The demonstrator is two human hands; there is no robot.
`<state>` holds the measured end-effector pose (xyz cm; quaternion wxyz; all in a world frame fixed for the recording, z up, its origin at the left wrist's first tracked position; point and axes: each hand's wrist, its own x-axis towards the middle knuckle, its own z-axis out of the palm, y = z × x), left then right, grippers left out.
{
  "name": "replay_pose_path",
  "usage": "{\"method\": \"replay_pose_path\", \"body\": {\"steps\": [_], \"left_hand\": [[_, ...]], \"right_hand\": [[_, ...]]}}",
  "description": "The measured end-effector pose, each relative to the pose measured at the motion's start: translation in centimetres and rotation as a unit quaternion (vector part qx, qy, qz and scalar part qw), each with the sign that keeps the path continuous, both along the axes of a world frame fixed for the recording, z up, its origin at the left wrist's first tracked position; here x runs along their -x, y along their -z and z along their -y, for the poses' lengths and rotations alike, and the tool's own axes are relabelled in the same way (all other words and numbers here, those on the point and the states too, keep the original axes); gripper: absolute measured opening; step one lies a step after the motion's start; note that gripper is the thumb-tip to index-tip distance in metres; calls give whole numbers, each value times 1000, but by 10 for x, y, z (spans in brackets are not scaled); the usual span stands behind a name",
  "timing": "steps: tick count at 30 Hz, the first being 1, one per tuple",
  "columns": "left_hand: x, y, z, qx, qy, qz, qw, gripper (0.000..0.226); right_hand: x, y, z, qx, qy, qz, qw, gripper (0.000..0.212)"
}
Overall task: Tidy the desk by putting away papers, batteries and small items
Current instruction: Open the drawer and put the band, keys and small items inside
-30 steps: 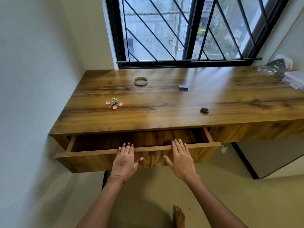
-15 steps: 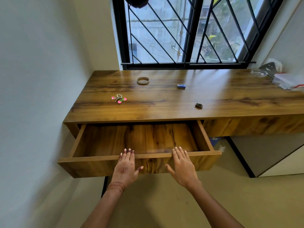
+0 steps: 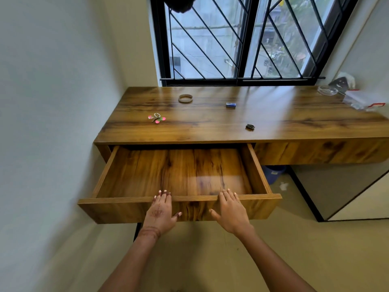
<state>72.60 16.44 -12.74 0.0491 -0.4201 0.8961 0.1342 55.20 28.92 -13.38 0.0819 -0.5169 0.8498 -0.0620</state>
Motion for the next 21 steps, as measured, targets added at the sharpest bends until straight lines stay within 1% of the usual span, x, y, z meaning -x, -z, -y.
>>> {"method": "replay_pose_path", "body": {"steps": [4,7,11,16,21], "left_hand": [[2,-9,-1,-25,-9,8,1000,74],[7,-12,1,-31,-3,3,1000,73],[27,-16,17,-10,6,-27,1000,75],[70,-29,68,38,11,-57,998,76],[108,-40,140,36,-13,-66,997,75]], "right_hand": [[3,-10,4,3,1,28,1000,63],[9,-16,7,44,8,59,997,55],[29,-21,22,109,25,79,991,55],[76,-37,63,161,69,82,981,52],[142,-55,117,177,143,61,972,54]]}}
